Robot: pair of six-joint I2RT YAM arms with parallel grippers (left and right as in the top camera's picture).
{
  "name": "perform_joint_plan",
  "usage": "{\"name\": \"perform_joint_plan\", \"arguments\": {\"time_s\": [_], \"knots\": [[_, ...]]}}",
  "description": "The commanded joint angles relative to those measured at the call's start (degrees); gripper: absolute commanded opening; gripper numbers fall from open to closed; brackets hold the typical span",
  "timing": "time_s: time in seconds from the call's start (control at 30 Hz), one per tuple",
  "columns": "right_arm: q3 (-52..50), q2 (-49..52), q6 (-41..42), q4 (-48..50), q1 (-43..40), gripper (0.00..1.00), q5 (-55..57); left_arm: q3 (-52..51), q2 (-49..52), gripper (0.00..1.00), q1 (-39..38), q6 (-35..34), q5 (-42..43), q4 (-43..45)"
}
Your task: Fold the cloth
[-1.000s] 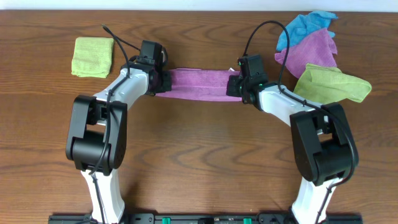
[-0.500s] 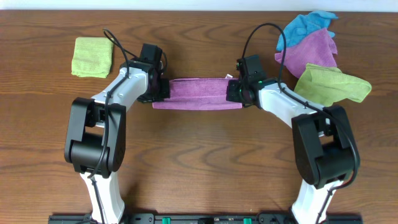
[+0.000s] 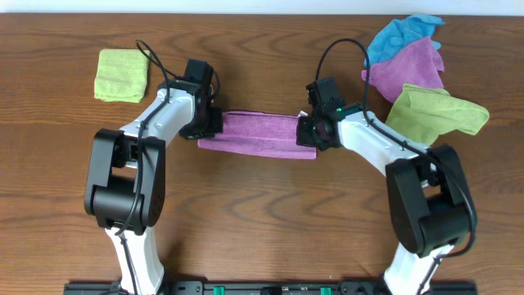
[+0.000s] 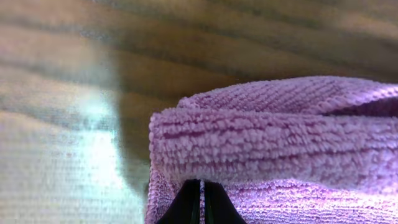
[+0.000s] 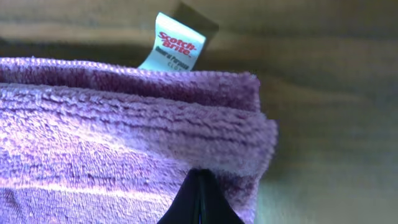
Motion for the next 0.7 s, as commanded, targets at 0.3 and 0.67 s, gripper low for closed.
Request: {"name": "perform_joint_plan", "arguments": {"time_s": [0.3,0.67], "knots": [[-0.9,-9.4,-0.1,-4.6,0.1,0.01,0.1,-2.8,2.2,0.06,0.0,-0.7,2.8,-6.0],[-0.9,-22.5,-3.1,-8.5,-1.9,0.01,0.0,-2.8,-9.5,0.06,-1.8,-1.1,-5.2,-7.1]]}}
